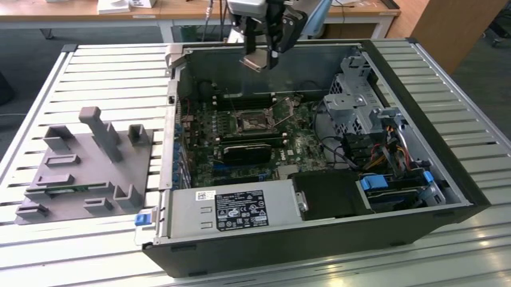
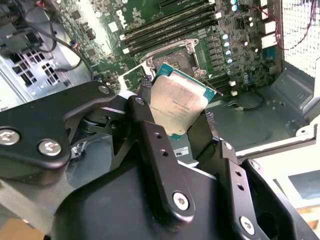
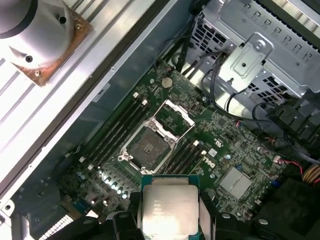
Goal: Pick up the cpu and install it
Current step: 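Place the cpu into insertion slot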
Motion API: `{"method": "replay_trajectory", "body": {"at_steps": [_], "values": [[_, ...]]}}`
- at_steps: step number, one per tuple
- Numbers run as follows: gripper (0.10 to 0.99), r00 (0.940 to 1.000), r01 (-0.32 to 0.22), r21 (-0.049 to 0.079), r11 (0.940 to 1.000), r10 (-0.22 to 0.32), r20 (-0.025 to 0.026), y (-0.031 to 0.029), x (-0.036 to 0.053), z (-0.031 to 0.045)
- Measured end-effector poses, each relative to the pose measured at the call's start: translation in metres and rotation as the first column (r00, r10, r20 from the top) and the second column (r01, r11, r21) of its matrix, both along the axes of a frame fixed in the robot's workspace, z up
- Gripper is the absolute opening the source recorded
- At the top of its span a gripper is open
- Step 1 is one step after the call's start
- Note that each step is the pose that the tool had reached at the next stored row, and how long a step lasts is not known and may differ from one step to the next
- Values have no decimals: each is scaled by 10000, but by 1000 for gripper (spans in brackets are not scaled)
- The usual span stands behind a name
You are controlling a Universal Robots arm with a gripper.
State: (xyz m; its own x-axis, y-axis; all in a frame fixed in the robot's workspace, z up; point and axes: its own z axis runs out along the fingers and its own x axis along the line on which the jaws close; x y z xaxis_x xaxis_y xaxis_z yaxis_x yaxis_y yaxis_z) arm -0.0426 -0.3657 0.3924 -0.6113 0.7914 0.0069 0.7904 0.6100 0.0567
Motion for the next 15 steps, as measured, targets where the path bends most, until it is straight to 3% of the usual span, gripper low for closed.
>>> {"method": "replay_trajectory", "body": {"at_steps": [7,15], "values": [[541,9967,817,1,9967,-817,0,0,0,-5],[541,9871,1604,1,9871,-1604,0,0,0,-11]]}}
